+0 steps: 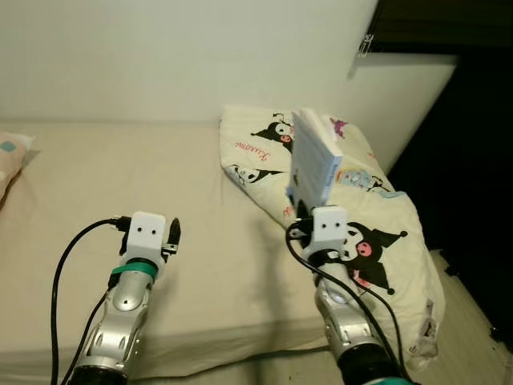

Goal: Clean up the room

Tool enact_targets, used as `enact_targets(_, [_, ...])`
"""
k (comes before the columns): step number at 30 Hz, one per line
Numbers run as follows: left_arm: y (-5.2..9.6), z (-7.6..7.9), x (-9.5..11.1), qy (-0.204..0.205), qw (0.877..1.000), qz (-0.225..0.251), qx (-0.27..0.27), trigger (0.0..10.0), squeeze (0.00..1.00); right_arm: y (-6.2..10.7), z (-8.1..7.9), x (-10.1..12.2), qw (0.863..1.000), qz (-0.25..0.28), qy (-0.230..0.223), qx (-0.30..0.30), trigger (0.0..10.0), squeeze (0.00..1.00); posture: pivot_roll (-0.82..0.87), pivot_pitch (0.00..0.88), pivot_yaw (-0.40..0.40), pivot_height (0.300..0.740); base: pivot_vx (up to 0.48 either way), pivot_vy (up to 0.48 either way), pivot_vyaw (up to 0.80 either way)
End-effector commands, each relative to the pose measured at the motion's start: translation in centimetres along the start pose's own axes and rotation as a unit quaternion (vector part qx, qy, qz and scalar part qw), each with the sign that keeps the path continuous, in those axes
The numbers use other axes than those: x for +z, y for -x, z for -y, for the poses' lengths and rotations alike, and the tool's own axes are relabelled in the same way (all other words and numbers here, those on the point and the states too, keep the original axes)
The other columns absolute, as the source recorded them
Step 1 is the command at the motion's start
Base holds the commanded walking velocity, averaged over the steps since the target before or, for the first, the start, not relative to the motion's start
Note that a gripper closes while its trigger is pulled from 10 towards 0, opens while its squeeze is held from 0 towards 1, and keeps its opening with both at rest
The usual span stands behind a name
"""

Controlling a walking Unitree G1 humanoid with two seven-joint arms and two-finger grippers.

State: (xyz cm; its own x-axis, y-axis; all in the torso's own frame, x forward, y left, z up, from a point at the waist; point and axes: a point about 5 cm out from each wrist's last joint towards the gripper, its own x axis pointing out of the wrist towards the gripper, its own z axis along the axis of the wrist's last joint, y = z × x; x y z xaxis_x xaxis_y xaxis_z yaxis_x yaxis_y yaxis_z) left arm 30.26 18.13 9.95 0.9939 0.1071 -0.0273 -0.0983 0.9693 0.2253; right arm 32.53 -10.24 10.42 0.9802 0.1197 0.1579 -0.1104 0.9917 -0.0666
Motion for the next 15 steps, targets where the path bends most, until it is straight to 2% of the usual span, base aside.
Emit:
enact_targets(1, [0.23, 0.41, -0.35, -0.004, 1.000, -0.004, -0.005, 10.0, 0.00, -0.04, 0.65, 0.20, 1.000, 0.010, -0.002, -0.012, 10.0, 0.00, 0.12, 0.002, -0.032, 0.740, 0.000, 0.371, 0.00])
enact_targets(15, [0.29, 0.31, -0.48, -0.010, 1.000, -0.005, -0.002, 10.0, 0.00, 0.00, 0.55, -0.03, 1.000, 0.007, -0.002, -0.011, 10.0, 0.00, 0.12, 0.006, -0.023, 0.740, 0.000, 0.371, 0.00])
